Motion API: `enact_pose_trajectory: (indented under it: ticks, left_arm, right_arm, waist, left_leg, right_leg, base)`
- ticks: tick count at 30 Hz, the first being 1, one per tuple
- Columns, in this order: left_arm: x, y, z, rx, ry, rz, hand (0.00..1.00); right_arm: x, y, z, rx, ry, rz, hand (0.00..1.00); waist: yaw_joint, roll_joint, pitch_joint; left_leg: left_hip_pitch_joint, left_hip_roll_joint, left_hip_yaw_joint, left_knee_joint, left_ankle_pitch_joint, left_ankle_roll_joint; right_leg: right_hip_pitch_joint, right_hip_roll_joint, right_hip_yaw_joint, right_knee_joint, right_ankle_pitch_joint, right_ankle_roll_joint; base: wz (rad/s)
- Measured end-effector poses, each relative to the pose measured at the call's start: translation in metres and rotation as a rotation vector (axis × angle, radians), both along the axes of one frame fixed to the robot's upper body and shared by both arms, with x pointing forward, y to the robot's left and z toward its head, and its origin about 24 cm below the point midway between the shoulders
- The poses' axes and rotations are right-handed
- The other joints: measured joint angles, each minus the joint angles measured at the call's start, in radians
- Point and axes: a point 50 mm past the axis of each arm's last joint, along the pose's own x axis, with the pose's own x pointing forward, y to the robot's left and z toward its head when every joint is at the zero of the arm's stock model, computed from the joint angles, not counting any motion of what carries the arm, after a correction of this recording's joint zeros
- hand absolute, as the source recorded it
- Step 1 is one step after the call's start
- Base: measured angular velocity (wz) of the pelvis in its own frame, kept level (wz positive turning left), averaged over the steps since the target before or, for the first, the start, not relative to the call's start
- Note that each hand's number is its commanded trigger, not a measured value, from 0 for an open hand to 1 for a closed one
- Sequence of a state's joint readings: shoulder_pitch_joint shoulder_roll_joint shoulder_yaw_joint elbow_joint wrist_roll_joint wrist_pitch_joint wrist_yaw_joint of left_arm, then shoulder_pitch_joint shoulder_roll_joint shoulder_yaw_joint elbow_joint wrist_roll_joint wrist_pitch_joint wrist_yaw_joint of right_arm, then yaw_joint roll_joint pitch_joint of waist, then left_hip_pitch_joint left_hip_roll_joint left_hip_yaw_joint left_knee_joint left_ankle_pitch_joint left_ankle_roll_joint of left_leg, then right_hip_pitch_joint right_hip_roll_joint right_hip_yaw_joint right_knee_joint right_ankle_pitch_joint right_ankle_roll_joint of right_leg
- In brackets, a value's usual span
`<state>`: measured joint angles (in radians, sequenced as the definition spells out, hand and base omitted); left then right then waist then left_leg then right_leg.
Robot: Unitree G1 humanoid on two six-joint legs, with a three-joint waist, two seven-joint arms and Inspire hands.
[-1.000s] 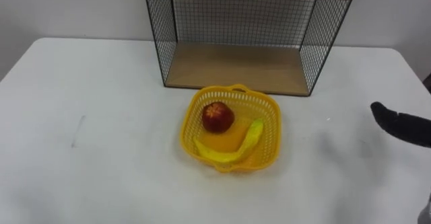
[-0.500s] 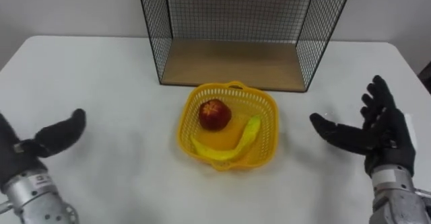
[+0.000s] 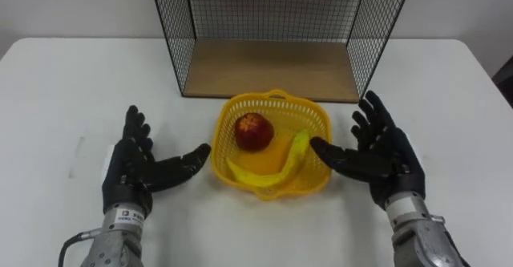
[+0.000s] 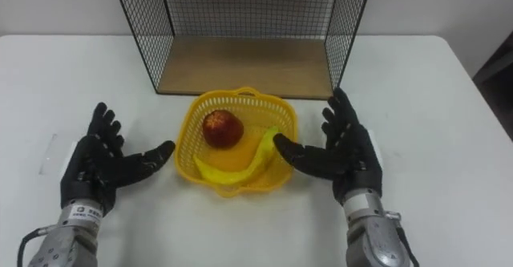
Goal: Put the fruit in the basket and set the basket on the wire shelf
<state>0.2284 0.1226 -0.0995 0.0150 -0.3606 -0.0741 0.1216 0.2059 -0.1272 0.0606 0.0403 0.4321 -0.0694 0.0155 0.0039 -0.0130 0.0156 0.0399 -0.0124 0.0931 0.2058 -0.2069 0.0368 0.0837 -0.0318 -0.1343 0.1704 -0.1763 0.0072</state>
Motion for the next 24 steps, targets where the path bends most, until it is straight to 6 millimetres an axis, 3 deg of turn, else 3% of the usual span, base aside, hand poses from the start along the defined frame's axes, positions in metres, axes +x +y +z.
enact_pose_trajectory:
  ticks: [12,24]
  left_arm:
    - [-0.0006,-0.0022,-0.0019,-0.048,-0.002,-0.048,0.00]
    - [-0.0023,-0.0022,-0.0065,-0.057,0.011,-0.067,0.00]
  right_arm:
    - [-0.0003,0.0086,-0.0009,0.014,-0.003,0.059,0.00]
    - [-0.0008,0.0096,-0.0015,0.019,-0.001,0.079,0.00]
  waist:
    - [-0.002,-0.002,-0.0022]
    - [-0.002,0.002,-0.0110]
  left_leg:
    - [0.001,0.000,0.000,0.000,0.000,0.000]
    - [0.007,0.001,0.001,0.000,0.000,0.000]
  right_leg:
    - [0.000,0.000,-0.002,0.002,0.000,0.000]
    - [0.002,0.000,0.007,0.002,0.000,0.000]
  base:
    - [0.00]
    - [0.00]
